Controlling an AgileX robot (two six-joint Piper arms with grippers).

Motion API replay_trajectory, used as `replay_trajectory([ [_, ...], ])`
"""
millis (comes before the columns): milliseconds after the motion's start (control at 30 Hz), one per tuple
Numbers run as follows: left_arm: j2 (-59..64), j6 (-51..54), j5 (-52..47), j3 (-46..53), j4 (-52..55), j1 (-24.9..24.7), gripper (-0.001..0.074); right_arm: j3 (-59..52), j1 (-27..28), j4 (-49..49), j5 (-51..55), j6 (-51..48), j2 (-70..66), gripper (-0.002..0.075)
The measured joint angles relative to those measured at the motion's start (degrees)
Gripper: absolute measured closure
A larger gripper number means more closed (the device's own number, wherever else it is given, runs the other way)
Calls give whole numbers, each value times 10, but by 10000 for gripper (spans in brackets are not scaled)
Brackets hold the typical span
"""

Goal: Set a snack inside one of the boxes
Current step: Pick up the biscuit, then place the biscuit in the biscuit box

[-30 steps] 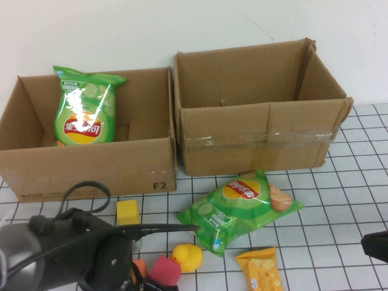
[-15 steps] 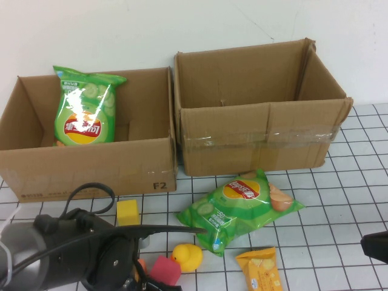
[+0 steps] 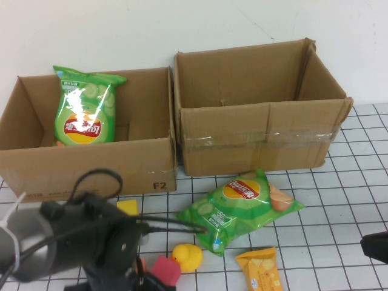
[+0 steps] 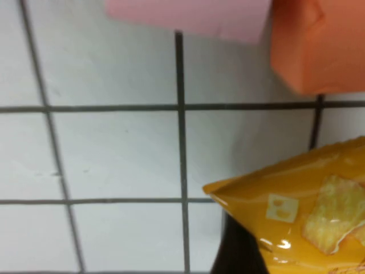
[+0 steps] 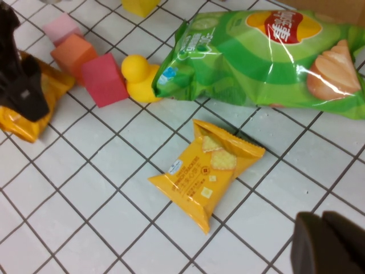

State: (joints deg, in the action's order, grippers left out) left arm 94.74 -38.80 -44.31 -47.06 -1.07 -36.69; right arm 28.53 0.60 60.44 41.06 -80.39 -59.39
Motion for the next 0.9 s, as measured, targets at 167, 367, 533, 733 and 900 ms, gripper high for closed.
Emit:
replay_trajectory([
  [167,-32,19,-75,-65,11,0,314,0,0,3,0,-2,0,727],
  [367,-89,42,-131,-150,31,0,314,0,0,10,0,-9,0,727],
  [533,-100,42,-108,-266,111,0,314,0,0,18,0,-13,0,727],
  [733,-68,48,-50,-415,186,0,315,0,0,21,0,-21,0,727],
  [900,5,85,-53,-539,192,0,315,0,0,23,0,-21,0,727],
])
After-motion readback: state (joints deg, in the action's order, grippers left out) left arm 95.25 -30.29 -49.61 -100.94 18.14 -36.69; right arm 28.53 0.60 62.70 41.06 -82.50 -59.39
